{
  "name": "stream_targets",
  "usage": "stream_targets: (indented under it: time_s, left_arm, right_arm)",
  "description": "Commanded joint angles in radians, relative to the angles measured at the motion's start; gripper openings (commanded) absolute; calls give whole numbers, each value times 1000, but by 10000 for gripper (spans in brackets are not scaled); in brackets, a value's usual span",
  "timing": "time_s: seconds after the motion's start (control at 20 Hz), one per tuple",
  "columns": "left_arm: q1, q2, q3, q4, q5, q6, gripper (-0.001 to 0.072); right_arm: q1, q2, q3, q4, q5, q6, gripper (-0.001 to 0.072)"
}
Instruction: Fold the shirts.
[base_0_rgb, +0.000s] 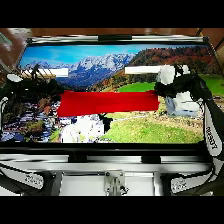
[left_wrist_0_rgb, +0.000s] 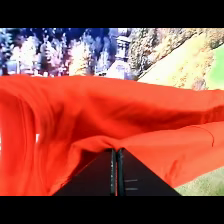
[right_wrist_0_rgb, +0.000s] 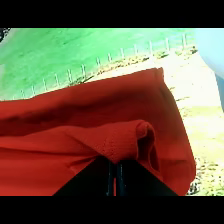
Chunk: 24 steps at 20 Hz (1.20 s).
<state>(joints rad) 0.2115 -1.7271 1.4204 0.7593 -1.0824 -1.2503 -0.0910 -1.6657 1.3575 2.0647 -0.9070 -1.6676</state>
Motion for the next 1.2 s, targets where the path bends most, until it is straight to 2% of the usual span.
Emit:
stream_targets:
  time_s: [0.0, 0.05, 0.1, 0.15, 0.3, 0.35, 0.5, 0.8, 1.15]
  left_arm:
    - [-1, -40, 7, -9, -27, -2, 35]
    - [0, -40, 7, -9, -37, -2, 104]
    - [1, -37, 7, -9, -47, -2, 246]
    - [3, -34, 7, -9, -58, 0, 320]
    - [6, -27, 7, -9, -99, 1, 329]
    - [6, -26, 7, -9, -108, 1, 328]
    - [6, -24, 7, -12, -138, 1, 328]
    - [6, -19, 7, -13, -162, 1, 328]
    - [-2, -19, 7, -13, -167, 1, 328]
  right_arm:
    - [3, -27, 2, -2, -31, 18, 117]
    - [3, -33, 2, -2, -51, 17, 290]
    - [3, -32, 2, -2, -73, 1, 423]
    - [2, -26, 2, -4, -93, -25, 446]
    - [-8, 6, 2, -25, -105, -60, 458]
    - [-14, 11, 2, -45, -93, -34, 562]
    - [-19, -2, 2, -117, -53, 47, 573]
    - [-18, -74, 2, -77, -10, 64, 574]
    - [-18, -128, 2, 69, -61, 79, 573]
